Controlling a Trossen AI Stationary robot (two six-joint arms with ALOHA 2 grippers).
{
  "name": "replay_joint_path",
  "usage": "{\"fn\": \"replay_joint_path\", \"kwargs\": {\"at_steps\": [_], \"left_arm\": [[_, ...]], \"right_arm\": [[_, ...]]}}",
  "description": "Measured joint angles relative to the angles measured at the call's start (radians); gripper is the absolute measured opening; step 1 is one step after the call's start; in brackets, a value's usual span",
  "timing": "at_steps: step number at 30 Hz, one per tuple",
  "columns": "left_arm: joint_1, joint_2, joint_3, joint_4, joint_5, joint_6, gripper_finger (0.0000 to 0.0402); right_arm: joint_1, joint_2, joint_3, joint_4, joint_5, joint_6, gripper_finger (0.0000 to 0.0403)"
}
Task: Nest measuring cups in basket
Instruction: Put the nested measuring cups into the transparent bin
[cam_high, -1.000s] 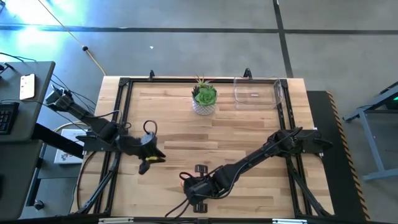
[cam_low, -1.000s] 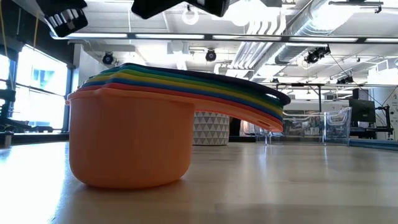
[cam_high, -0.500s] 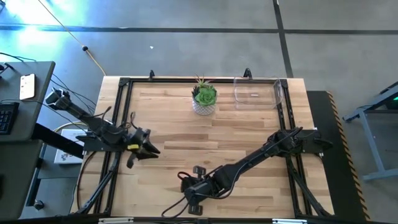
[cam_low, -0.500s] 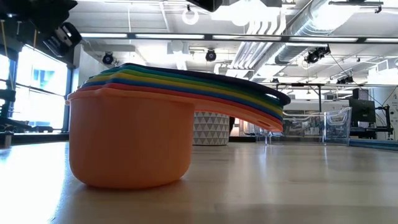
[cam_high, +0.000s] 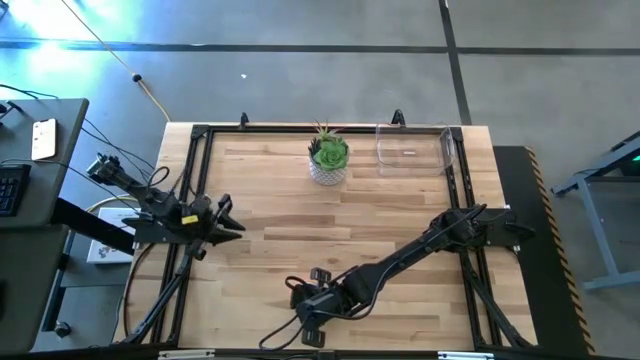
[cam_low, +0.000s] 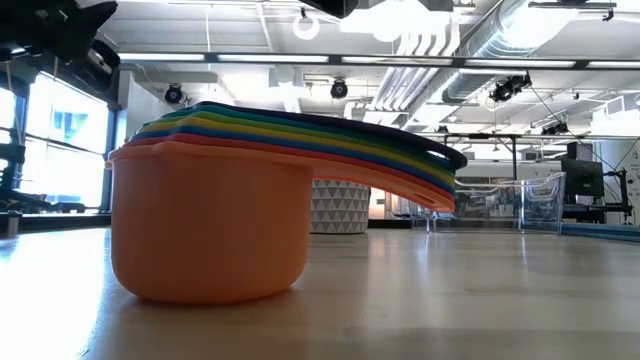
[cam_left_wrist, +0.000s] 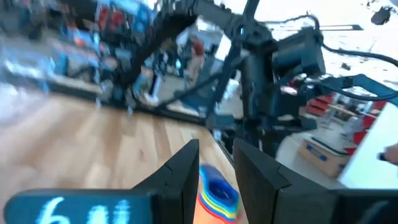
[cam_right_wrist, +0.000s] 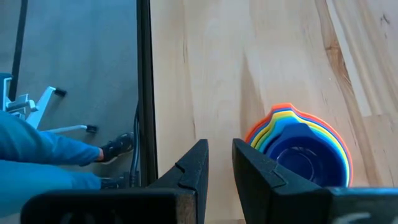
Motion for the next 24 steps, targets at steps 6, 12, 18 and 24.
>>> {"fn": "replay_joint_path", "kwargs": {"at_steps": [6,12,18,24], "left_arm": [[0.0,-0.116,0.0,-0.108,-0.065,0.127,0.009],[0.0,-0.186,-0.001,-0.309,-0.055,0.012,0.009],[0.0,-0.187,-0.001,-0.331,-0.054,0.004,0.009],[0.0,-0.186,-0.015,-0.333,-0.069,0.014,0.009]], "right_arm": [[-0.006,0.0,0.0,-0.02,0.0,0.0,0.0064],[-0.021,-0.013,0.0,-0.113,0.0,0.049,0.0064],[-0.034,-0.046,0.0,-0.189,0.01,0.067,0.0064],[-0.054,-0.082,0.0,-0.291,0.003,0.069,0.0064]]}}
